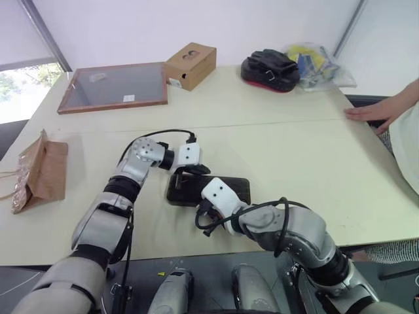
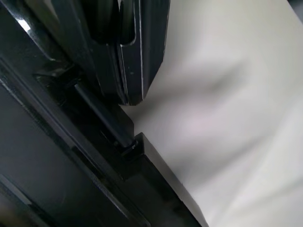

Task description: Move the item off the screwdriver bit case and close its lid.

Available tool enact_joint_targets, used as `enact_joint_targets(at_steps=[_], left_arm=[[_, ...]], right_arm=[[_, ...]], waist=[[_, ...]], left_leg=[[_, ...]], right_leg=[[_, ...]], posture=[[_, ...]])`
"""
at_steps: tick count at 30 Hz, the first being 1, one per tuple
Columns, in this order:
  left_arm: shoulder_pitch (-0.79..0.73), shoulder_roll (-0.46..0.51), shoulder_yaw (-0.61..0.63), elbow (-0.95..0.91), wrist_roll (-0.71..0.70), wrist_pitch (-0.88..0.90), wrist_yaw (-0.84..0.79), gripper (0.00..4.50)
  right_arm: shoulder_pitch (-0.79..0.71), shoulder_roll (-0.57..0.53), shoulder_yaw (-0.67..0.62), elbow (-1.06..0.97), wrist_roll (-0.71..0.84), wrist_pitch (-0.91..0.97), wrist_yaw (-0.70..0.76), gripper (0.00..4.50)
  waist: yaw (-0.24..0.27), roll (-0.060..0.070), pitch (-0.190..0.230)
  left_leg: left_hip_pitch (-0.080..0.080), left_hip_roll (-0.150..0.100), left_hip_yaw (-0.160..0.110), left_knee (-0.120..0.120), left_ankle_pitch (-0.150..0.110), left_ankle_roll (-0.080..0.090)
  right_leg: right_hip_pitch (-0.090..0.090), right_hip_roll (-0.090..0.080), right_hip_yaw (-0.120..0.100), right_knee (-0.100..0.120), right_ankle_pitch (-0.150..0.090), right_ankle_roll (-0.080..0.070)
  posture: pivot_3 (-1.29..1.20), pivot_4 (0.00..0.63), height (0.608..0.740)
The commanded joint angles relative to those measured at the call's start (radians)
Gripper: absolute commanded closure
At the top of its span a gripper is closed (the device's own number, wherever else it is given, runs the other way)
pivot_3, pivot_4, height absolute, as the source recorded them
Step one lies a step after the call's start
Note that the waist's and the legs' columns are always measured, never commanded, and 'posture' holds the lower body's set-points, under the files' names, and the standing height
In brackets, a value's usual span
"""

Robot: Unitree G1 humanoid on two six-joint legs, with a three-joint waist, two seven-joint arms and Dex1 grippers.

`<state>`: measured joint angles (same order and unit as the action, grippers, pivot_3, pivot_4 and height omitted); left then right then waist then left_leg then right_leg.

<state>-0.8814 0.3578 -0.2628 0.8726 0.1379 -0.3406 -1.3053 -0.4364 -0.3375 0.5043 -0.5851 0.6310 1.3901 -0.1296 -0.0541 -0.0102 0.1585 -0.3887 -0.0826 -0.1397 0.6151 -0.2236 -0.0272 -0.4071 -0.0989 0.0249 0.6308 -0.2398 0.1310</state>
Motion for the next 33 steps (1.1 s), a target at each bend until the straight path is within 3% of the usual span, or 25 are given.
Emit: enact_joint_targets(at_steps=[1, 9, 16, 19, 23, 27, 33], left_arm=[[0.132, -0.017, -0.127, 0.065, 0.062, 0.026, -0.129, 4.5], [0.013, -0.037, 0.001, 0.148, 0.021, -0.021, 0.128, 4.5], [-0.058, -0.01, 0.124, 0.169, -0.05, -0.032, 0.294, 4.5], [-0.063, 0.016, 0.199, 0.115, -0.123, 0.049, 0.323, 4.5], [0.054, 0.068, 0.314, -0.232, -0.325, 0.352, 0.253, 4.5], [0.254, 0.132, 0.366, -0.664, -0.44, 0.635, 0.314, 4.5], [0.558, 0.218, 0.462, -1.184, -0.647, 1.002, 0.423, 4.5]], right_arm=[[-0.079, -0.024, -0.095, -0.012, -0.135, -0.096, -0.021, 4.48], [-0.058, -0.134, -0.15, -0.102, 0.007, 0.002, 0.224, 4.48], [-0.017, -0.187, -0.315, -0.156, 0.11, 0.095, 0.368, 4.48], [-0.01, -0.271, -0.375, -0.167, 0.132, 0.08, 0.445, 4.48], [-0.044, -0.392, -0.47, -0.079, 0.096, 0.0, 0.52, 4.48], [-0.068, -0.451, -0.531, 0.006, 0.072, -0.098, 0.591, 4.48], [-0.058, -0.537, -0.524, 0.079, 0.013, -0.256, 0.707, 4.48]], waist=[[-0.002, 0.0, 0.0], [0.016, 0.0, -0.001], [0.034, -0.001, 0.0], [0.037, -0.002, 0.002], [0.033, -0.005, 0.007], [0.035, -0.005, 0.007], [0.039, -0.005, 0.009]], left_leg=[[0.0, 0.0, 0.0, 0.0, 0.0, 0.0], [-0.001, 0.0, 0.0, 0.001, 0.0, 0.0], [-0.001, 0.0, 0.0, 0.001, 0.0, 0.0], [-0.004, 0.0, 0.0, 0.0, 0.0, 0.0], [-0.013, 0.0, 0.0, 0.001, 0.0, 0.0], [-0.018, 0.0, 0.0, 0.001, 0.0, -0.001], [-0.019, 0.0, 0.001, 0.001, 0.0, -0.001]], right_leg=[[0.0, 0.0, 0.0, 0.0, 0.0, 0.0], [0.002, 0.0, 0.0, -0.002, -0.001, 0.001], [0.001, 0.0, -0.001, -0.003, -0.001, 0.002], [-0.002, 0.0, -0.001, -0.003, 0.0, 0.001], [-0.01, 0.0, 0.0, -0.002, 0.001, -0.002], [-0.017, 0.0, 0.0, -0.001, 0.002, -0.003], [-0.018, 0.0, 0.001, -0.002, 0.002, -0.003]], posture=[[0.0, 0.15, 0.74], [0.0, 0.15, 0.74], [0.0, 0.15, 0.74], [0.0, 0.15, 0.74], [0.0, 0.15, 0.74], [0.0, 0.15, 0.74], [0.0, 0.15, 0.74]])
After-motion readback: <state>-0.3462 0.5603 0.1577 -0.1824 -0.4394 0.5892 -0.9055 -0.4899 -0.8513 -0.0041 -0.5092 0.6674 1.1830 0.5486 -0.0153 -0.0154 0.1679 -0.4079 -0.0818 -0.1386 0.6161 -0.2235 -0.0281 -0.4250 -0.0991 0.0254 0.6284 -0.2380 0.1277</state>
